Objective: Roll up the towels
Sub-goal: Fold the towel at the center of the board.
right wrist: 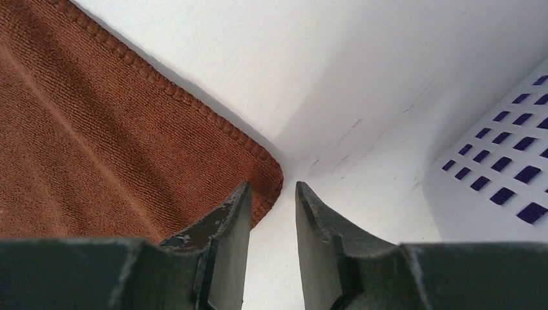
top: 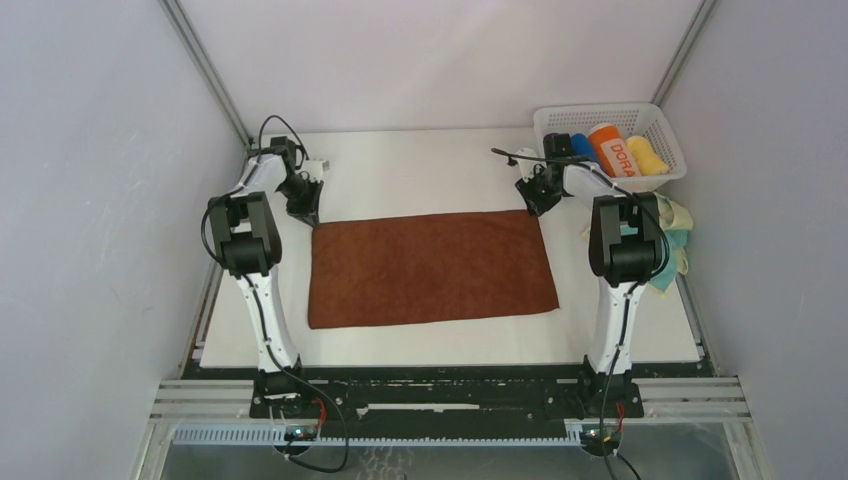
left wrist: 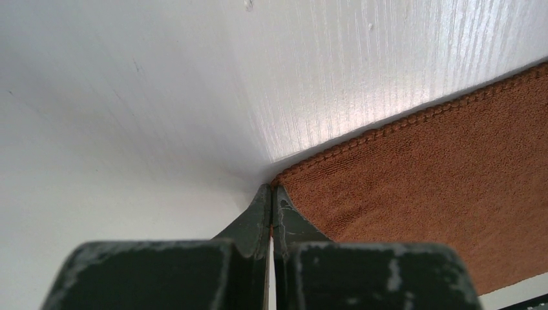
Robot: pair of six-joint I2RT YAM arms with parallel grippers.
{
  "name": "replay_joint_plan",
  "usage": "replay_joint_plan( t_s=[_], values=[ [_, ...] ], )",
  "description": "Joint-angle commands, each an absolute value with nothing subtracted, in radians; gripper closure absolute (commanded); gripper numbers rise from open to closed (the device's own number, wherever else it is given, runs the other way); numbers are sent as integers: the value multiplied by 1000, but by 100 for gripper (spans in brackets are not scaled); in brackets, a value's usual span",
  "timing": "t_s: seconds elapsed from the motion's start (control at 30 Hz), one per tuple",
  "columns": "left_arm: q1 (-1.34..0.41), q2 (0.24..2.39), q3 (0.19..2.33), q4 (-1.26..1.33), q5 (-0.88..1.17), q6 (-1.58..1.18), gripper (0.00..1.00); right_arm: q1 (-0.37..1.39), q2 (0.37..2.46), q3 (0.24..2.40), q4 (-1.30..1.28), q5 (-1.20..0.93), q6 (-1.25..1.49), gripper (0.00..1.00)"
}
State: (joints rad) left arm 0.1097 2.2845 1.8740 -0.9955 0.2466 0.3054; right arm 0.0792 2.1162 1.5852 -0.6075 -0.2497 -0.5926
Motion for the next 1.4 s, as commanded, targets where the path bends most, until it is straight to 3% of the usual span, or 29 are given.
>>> replay_joint_plan(
  t_s=[0.0,0.33,0.5,0.67,0.93,1.37],
  values=[
    [112,2250,1890,-974,218,308,100,76,2140,1638,-638,-260,-618,69],
    [111,2253,1889,-969,212,307,100,88,2255,1736,-766,-201,-669,70],
    [111,2251,1885,-969,209,306,100,100,2299,1788,-834,-175,-693,81],
    [110,2212,1862,-942,200,300,100,113,2297,1809,-827,-103,-708,100],
    [111,2059,1772,-808,80,267,100,101,2167,1771,-741,-78,-672,100],
    [110,1720,1410,-548,25,170,100,108,1815,1431,-504,-38,-630,100]
  ],
)
